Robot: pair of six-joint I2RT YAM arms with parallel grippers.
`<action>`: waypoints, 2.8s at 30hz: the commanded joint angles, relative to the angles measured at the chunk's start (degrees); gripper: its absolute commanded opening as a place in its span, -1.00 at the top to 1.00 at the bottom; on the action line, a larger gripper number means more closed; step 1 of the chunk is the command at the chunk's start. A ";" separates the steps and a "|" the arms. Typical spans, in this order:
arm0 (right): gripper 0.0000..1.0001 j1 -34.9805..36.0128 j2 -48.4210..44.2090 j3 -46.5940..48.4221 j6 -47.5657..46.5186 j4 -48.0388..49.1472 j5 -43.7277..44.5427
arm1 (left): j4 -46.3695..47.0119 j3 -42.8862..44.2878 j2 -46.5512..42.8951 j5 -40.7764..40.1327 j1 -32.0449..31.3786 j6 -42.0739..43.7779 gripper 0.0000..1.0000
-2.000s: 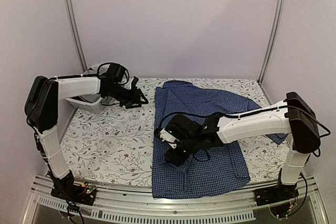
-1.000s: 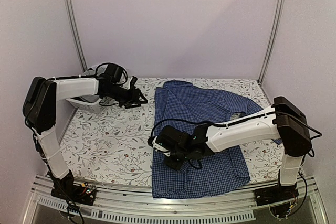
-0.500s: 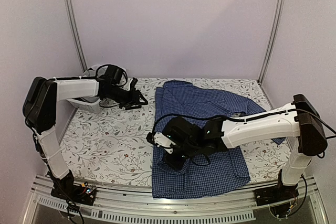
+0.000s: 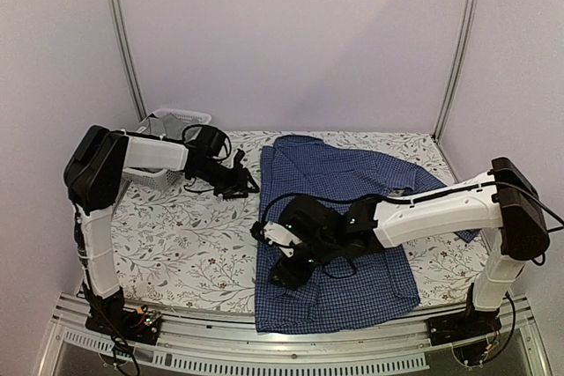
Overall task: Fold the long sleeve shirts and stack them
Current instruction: Adjust the sleeve at the center of the board, then move the 1/3-folded shirt to the center of the board, then adjust the 1/3-folded shirt at the center of the board.
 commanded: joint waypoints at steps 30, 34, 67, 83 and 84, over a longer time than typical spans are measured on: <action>-0.32 -27.03 -16.21 -11.84 16.75 10.24 2.46 | -11.12 25.18 19.20 -15.04 0.35 4.23 1.00; -0.33 -28.18 -14.32 -11.40 17.15 11.18 1.49 | -14.84 32.36 22.86 -14.89 3.06 6.32 1.00; -0.28 -30.52 1.39 -3.66 22.10 8.00 -1.62 | -3.80 7.98 0.60 -11.51 -5.26 1.62 0.25; -0.27 -19.25 -5.07 -19.71 30.92 7.83 -0.05 | 2.65 -16.97 -9.04 -11.30 -9.23 -3.29 0.30; -0.27 -18.43 -5.46 -20.23 31.79 7.84 -0.28 | 2.57 -17.67 -9.36 -11.28 -9.21 -3.36 0.29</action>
